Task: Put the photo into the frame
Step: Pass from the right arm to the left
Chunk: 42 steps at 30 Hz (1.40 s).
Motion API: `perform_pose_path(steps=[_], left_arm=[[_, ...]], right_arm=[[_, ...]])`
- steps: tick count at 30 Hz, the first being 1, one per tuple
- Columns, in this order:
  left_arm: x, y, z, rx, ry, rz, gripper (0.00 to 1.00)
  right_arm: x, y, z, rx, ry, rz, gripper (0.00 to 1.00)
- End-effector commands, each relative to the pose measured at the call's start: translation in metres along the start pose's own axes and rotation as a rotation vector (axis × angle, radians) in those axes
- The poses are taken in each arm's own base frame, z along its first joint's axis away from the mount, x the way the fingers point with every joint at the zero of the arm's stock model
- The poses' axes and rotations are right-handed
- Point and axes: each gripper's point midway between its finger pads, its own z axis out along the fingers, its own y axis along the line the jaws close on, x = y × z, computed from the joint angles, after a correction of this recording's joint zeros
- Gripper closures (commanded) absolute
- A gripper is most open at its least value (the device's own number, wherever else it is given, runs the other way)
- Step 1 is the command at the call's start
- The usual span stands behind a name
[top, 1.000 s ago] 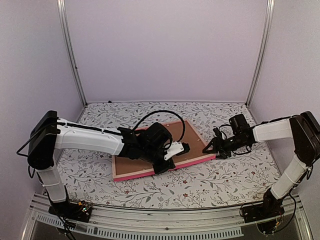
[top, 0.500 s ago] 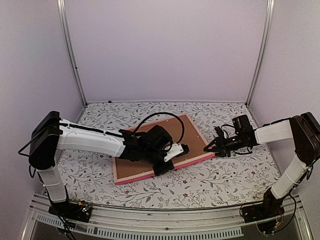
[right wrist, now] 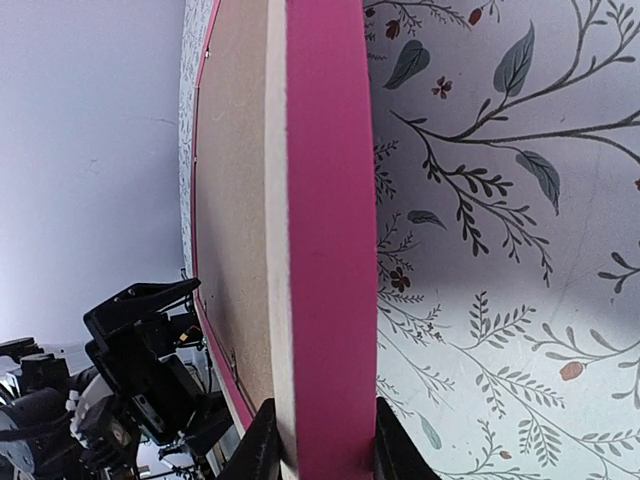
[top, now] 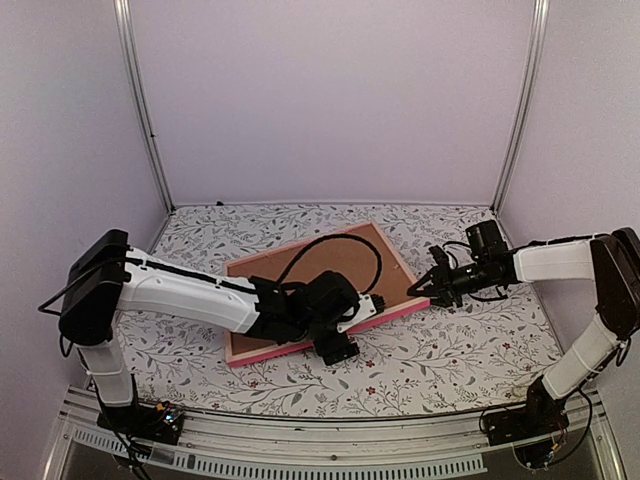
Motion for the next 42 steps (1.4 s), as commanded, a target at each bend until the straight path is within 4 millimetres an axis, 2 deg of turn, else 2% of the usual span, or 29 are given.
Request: perform_pose_path(steps=[1, 7, 14, 19, 24, 28, 32, 35, 42], left_arm=[[0.002, 0.007, 0.002, -0.186, 0.035, 0.106, 0.00], [0.003, 0.026, -0.002, -0.368, 0.080, 0.175, 0.04], [-0.010, 0.031, -0.014, -0.405, 0.057, 0.199, 0.27], [-0.012, 0.030, -0.018, -0.404, 0.052, 0.209, 0.41], [-0.013, 0.032, -0.020, -0.411, 0.056, 0.210, 0.63], [-0.020, 0.036, -0.024, -0.427, 0.048, 0.209, 0.74], [-0.026, 0.039, -0.027, -0.439, 0.038, 0.216, 0.89], [-0.028, 0.042, -0.029, -0.454, 0.035, 0.221, 1.00], [-0.030, 0.053, -0.037, -0.508, 0.037, 0.242, 1.00]], right_arm=[[-0.011, 0.031, -0.014, -0.028, -0.020, -0.025, 1.00], [-0.013, 0.042, -0.020, -0.029, -0.011, -0.033, 1.00], [-0.013, 0.040, -0.020, -0.013, -0.005, -0.036, 0.99], [-0.015, 0.040, -0.020, -0.012, -0.008, -0.039, 0.98], [-0.015, 0.043, -0.021, -0.017, -0.007, -0.042, 0.96], [-0.013, 0.041, -0.020, -0.013, -0.002, -0.039, 0.89], [-0.009, 0.035, -0.019, -0.007, 0.007, -0.028, 0.81], [-0.007, 0.034, -0.019, -0.004, 0.006, -0.025, 0.71], [-0.004, 0.028, -0.020, 0.026, 0.005, -0.028, 0.46]])
